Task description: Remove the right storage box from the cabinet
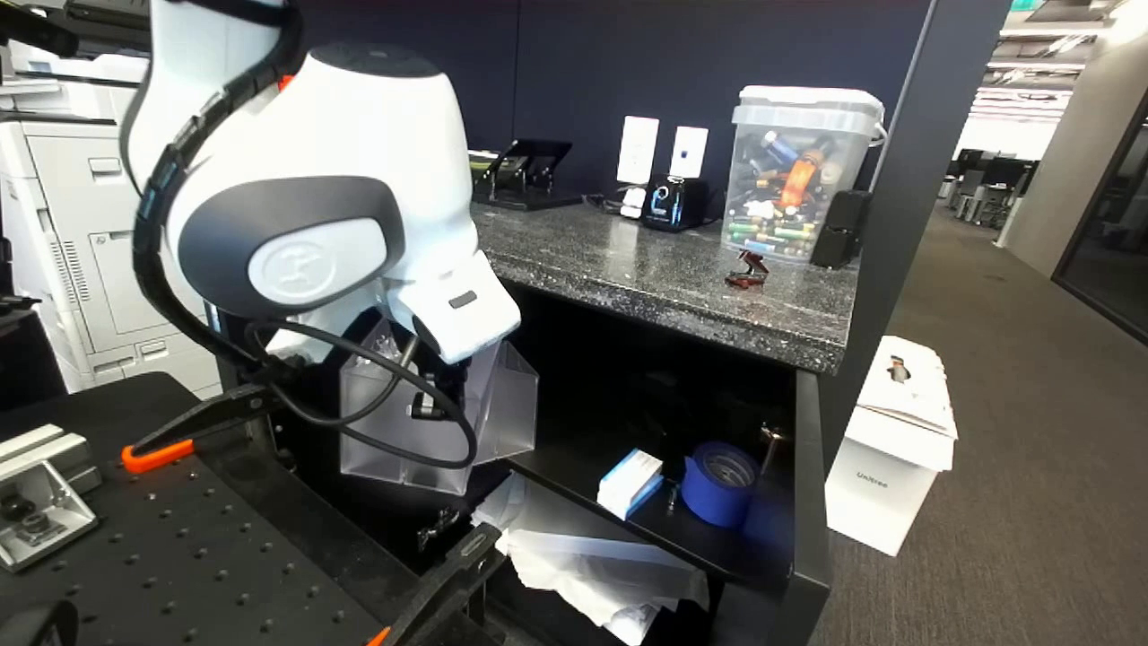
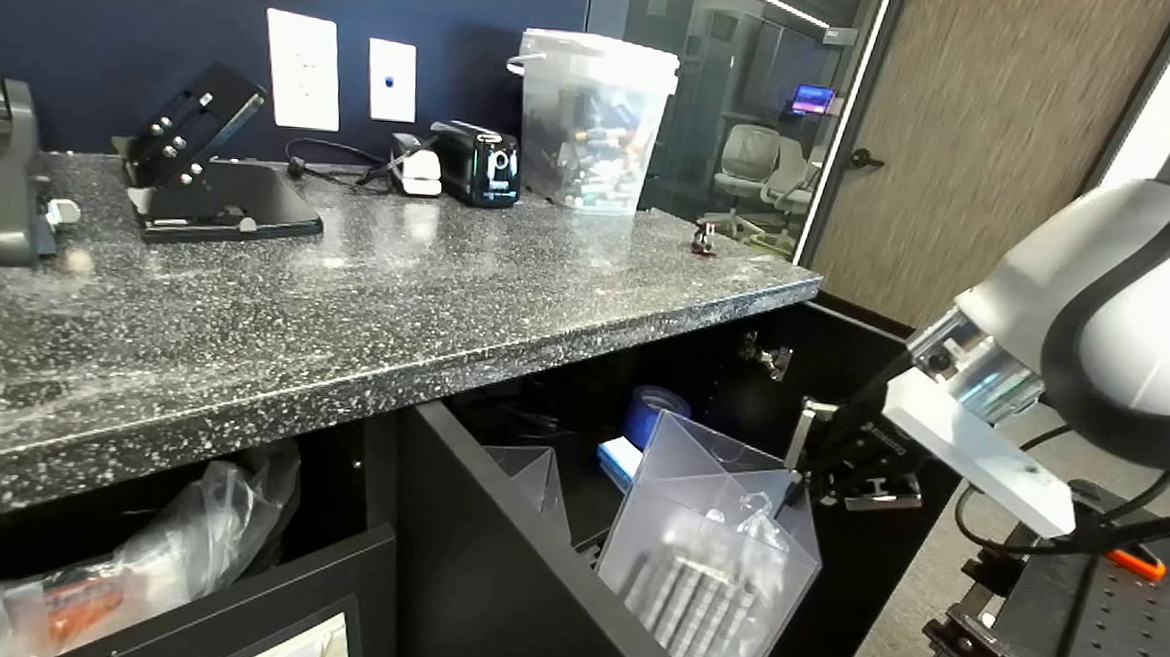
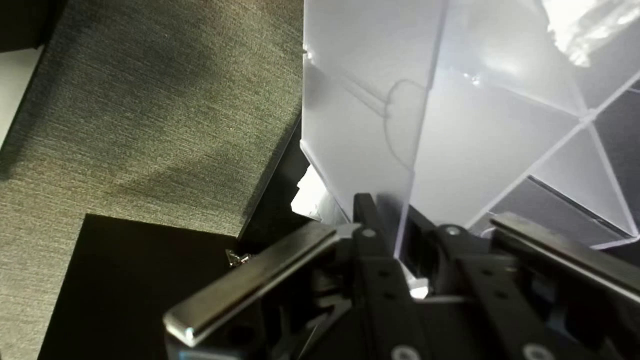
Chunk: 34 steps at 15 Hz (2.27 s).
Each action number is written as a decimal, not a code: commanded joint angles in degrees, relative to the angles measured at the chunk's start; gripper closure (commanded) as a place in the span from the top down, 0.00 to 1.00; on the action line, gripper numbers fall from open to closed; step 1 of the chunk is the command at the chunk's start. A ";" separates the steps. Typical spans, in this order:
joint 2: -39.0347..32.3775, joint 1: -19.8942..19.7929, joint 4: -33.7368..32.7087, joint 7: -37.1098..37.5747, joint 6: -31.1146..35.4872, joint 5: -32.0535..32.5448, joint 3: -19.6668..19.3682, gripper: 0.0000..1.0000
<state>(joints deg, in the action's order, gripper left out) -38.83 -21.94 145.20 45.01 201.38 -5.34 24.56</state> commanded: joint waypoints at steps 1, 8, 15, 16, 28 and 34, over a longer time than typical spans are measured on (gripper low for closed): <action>10.56 -11.26 10.36 2.66 3.22 5.87 10.62 0.03; 22.77 -26.87 12.67 12.92 -0.97 9.27 30.56 0.03; 28.84 -43.07 7.24 23.92 -8.13 9.16 52.48 0.03; 29.19 -44.78 6.03 24.47 -9.23 8.70 54.92 0.03; 34.38 -52.28 -22.85 30.17 -43.74 5.19 59.35 0.03; 31.79 -43.62 -35.13 36.42 -60.72 13.66 48.93 0.03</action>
<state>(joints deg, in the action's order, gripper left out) -4.25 -69.50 116.12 74.61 145.80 1.05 76.81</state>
